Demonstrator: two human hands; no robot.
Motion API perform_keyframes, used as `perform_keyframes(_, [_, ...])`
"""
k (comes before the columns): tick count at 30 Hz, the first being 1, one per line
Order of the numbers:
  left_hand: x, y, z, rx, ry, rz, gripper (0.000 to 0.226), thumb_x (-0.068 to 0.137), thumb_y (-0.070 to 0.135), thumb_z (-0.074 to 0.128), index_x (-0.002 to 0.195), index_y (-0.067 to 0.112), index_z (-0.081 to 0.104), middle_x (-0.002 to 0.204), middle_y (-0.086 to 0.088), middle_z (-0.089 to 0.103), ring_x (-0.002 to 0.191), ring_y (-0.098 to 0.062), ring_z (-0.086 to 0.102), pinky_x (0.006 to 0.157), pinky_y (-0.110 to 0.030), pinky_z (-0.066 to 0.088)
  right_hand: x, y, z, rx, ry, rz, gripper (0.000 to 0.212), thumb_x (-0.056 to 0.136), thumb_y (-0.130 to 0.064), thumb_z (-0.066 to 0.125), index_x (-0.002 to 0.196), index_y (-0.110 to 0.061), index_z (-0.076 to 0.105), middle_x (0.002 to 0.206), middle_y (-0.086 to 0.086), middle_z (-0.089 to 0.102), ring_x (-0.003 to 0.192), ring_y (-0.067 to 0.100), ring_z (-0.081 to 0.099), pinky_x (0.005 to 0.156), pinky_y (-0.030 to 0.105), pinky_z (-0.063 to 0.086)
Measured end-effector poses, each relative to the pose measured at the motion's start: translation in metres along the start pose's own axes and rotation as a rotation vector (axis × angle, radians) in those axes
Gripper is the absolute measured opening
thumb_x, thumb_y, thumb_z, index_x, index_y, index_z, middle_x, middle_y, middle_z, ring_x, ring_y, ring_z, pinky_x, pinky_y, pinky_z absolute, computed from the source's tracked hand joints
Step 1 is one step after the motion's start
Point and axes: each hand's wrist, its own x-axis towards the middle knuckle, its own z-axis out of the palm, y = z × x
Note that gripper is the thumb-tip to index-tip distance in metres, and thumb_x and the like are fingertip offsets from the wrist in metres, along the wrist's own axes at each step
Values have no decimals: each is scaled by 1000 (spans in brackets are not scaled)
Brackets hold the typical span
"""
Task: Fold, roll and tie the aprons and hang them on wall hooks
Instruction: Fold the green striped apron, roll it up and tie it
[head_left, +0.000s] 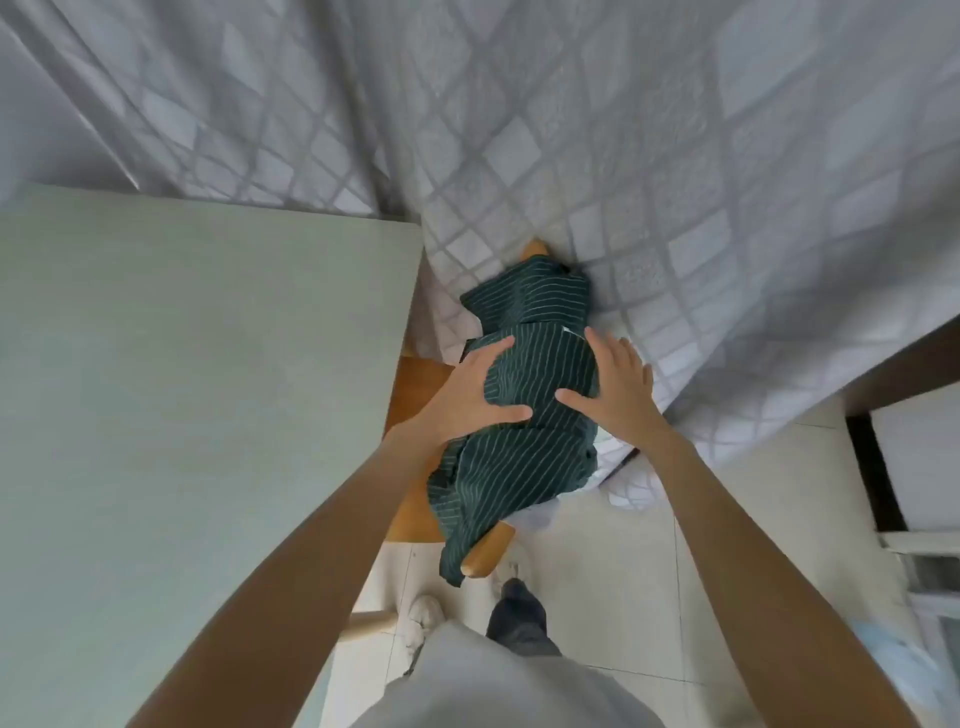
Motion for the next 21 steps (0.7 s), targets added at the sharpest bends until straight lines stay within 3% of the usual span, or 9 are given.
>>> perform_keyframes(2, [18,11,5,137,-68,10,102,71,43,77,148,32,11,156,-1,12,142,-20,12,115,-44,17,12,11,-6,180,-38,39,90,82,-49,65,149,-24,11,154,6,25,141,29,19,111,59,14])
perform_keyframes(4, [33,21,10,289,-73,27,106,72,44,76,149,30,5,157,0,2,143,-23,4,115,-46,13,20,19,-12,290,-45,23,75,81,-38,69,144,-20,31,140,5,48,129,27,43,106,50,32])
perform_keyframes(6, [44,25,15,422,-73,82,107,72,48,75,150,27,5,157,-1,0,143,-26,3,114,-48,13,21,21,-17,222,31,-86,49,82,-28,70,126,-15,54,117,5,64,107,26,59,89,37,45])
perform_keyframes(8, [50,24,18,536,-73,127,106,71,53,73,149,28,6,157,-1,2,143,-28,5,113,-50,16,19,18,-22,75,214,-275,32,80,-22,73,109,-11,65,94,7,68,86,29,62,75,36,48])
perform_keyframes(11, [46,27,16,702,25,289,89,69,57,71,143,31,28,155,2,16,142,-27,14,111,-48,22,5,10,-25,-75,439,-556,21,79,-17,71,99,-11,68,82,5,62,75,26,56,64,35,48])
perform_keyframes(13, [36,29,12,777,136,408,65,69,51,73,123,23,49,148,1,35,137,-22,27,110,-44,27,-5,6,-28,-117,484,-700,18,84,-20,64,99,-12,67,84,5,61,78,24,53,67,33,49])
perform_keyframes(15, [19,29,10,851,224,475,45,69,41,76,102,18,56,135,0,53,130,-20,40,110,-43,26,-18,2,-27,-89,406,-772,25,85,-29,61,103,-12,64,93,7,60,86,25,52,74,33,49])
perform_keyframes(18, [-7,23,10,892,270,474,39,64,29,81,92,14,60,114,1,67,118,-20,55,110,-43,23,-36,3,-10,-149,144,-740,66,70,-52,72,120,-15,50,126,14,50,118,34,46,97,42,40])
perform_keyframes(21, [-35,19,13,880,197,385,50,74,54,66,107,17,60,115,1,66,118,-19,55,113,-45,18,-49,11,9,-271,66,-691,78,61,-44,81,124,-19,40,117,11,57,109,32,54,95,45,42])
